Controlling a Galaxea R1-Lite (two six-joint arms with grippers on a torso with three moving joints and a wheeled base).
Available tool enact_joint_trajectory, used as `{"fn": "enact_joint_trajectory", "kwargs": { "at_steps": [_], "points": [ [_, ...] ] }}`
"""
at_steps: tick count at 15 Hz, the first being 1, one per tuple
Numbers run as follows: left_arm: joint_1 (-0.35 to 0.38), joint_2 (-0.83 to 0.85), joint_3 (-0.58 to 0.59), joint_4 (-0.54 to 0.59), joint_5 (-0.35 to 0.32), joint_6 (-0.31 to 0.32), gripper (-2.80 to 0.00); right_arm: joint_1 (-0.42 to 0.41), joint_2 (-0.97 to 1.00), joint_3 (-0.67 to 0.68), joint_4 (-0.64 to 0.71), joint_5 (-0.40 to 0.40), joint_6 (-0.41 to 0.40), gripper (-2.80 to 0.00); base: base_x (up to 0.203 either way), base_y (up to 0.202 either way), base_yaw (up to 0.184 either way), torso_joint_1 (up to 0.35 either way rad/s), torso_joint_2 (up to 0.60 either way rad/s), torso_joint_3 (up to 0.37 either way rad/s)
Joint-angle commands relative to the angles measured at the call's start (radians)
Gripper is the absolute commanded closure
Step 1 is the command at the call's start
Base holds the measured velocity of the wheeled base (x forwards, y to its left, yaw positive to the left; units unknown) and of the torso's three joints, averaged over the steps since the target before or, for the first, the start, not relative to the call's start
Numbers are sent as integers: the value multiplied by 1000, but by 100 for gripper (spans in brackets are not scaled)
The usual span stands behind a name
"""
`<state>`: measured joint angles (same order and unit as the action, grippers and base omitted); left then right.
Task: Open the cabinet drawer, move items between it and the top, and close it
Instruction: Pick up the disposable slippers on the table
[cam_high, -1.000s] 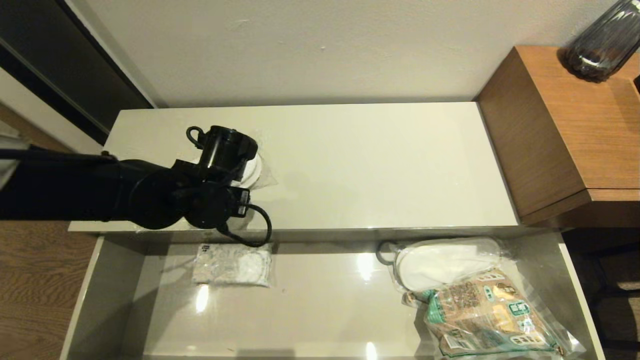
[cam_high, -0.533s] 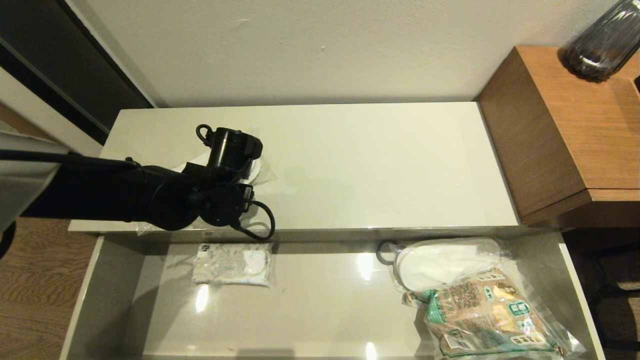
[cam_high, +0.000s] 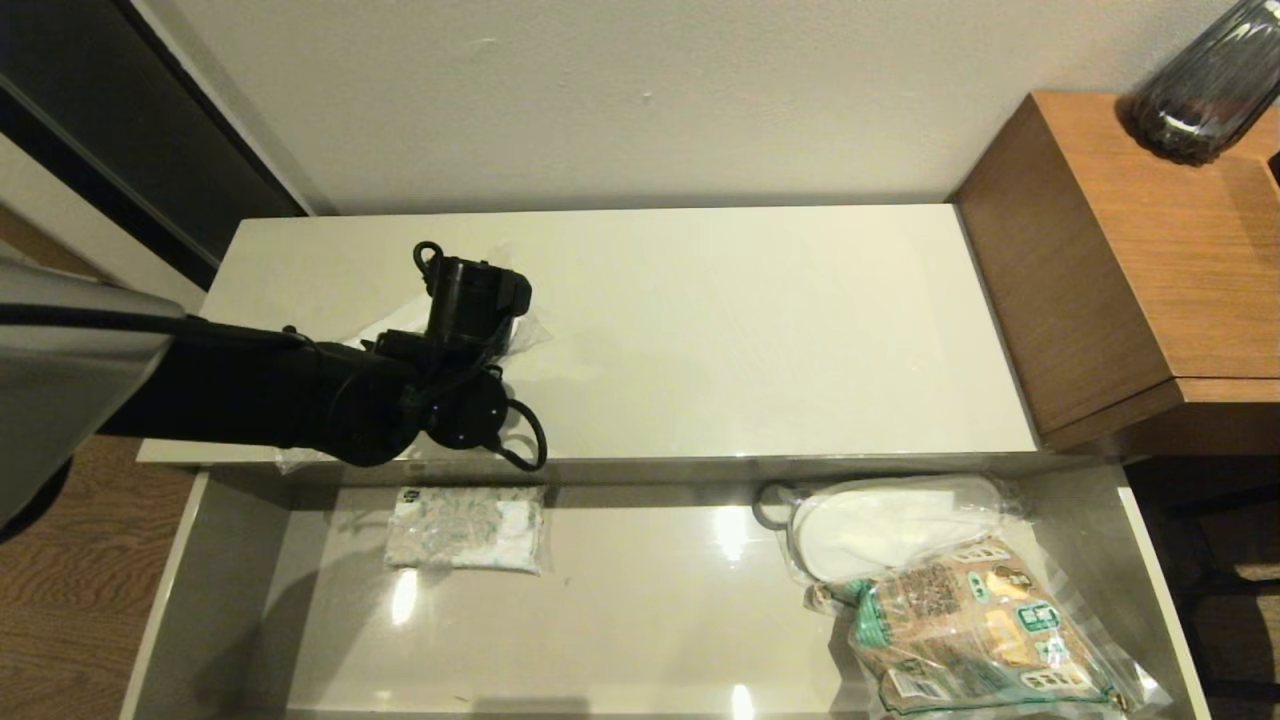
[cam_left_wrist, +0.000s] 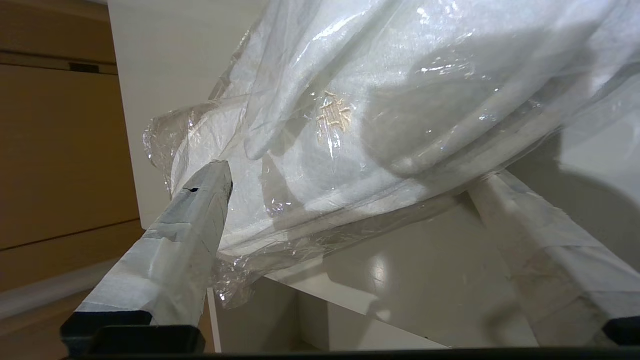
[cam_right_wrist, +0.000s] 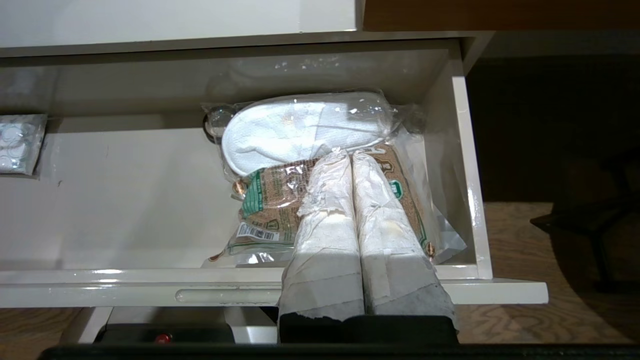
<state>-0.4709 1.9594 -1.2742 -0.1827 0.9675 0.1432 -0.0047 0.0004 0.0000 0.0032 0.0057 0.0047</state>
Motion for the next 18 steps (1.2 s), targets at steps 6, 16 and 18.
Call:
{"fn": "enact_joint_trajectory", "kwargs": {
  "at_steps": [6, 16, 18],
  "points": [
    [16, 44, 5, -19, 13, -1, -280, 0, 0, 0, 0, -1, 0, 0, 0, 0, 0, 0, 0, 0],
    [31, 79, 7, -118, 37, -2, -280, 0, 0, 0, 0, 0, 0, 0, 0, 0, 0, 0, 0, 0],
    [31, 79, 7, -118, 37, -2, 0, 0, 0, 0, 0, 0, 0, 0, 0, 0, 0, 0, 0, 0]
  ]
}}
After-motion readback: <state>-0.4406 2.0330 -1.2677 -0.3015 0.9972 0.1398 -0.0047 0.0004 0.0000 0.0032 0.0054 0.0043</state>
